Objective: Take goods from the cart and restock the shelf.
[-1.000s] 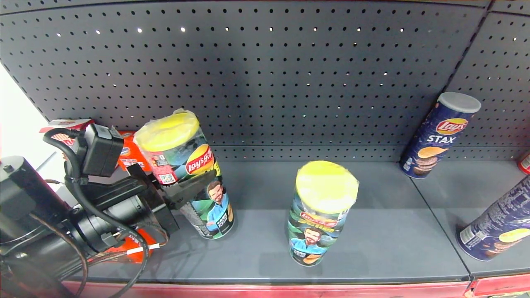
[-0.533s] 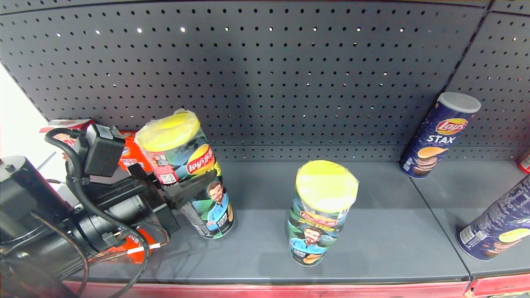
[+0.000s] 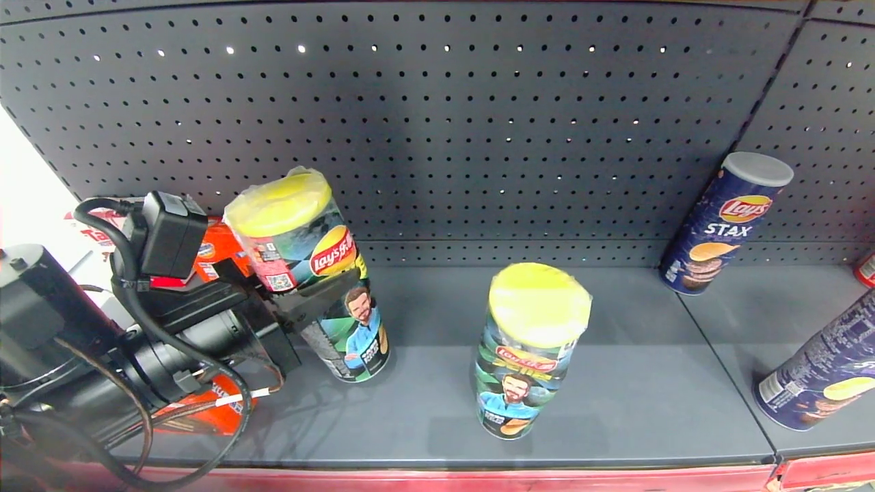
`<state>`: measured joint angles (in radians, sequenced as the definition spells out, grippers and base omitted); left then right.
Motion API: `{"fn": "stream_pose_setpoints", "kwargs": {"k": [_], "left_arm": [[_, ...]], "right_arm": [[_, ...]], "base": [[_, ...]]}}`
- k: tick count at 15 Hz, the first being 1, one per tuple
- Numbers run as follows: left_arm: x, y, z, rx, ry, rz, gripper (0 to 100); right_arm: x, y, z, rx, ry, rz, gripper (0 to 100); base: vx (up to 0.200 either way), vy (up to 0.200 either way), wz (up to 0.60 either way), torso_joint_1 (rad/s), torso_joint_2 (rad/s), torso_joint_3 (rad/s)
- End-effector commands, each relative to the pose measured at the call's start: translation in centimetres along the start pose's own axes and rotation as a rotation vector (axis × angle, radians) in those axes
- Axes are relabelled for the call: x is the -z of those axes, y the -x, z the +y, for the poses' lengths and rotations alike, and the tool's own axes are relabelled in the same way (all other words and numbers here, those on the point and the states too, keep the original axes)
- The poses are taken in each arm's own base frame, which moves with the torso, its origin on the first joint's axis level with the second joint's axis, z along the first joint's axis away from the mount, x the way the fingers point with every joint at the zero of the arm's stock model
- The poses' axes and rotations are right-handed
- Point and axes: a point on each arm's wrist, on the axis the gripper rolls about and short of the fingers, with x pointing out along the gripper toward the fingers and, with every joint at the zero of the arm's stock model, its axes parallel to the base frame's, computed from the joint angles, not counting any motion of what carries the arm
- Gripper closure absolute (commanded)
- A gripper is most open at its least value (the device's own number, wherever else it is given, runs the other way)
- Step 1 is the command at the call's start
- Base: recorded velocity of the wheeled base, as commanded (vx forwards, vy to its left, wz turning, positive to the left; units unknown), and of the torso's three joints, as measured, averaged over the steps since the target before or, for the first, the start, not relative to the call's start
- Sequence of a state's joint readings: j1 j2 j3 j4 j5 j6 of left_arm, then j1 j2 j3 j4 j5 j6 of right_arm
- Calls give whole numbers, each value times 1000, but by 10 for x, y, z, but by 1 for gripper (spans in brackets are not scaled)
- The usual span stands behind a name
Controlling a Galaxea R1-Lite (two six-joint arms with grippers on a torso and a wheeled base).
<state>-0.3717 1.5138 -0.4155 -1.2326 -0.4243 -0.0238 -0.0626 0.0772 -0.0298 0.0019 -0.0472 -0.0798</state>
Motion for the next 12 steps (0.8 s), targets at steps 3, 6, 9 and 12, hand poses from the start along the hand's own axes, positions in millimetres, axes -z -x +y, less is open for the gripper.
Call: {"fn": "stream_pose_setpoints", "kwargs": {"k": [3, 6, 9, 12], "left_arm": [[-5, -3, -1, 8, -11, -18, 100], [0, 0, -2, 11, -19, 5, 100], [1, -1, -2, 11, -38, 7, 100], [10, -4, 0, 11, -58, 38, 100]], "right_arm": [[4, 5, -3, 67, -65, -60, 0], [9, 3, 1, -96, -49, -58, 0], [10, 4, 1, -95, -67, -52, 0], [10, 4, 1, -94, -64, -54, 0]], "base": [[0, 0, 0, 0, 0, 0], [0, 0, 0, 0, 0, 0], [0, 0, 0, 0, 0, 0], [0, 0, 0, 0, 0, 0]]}}
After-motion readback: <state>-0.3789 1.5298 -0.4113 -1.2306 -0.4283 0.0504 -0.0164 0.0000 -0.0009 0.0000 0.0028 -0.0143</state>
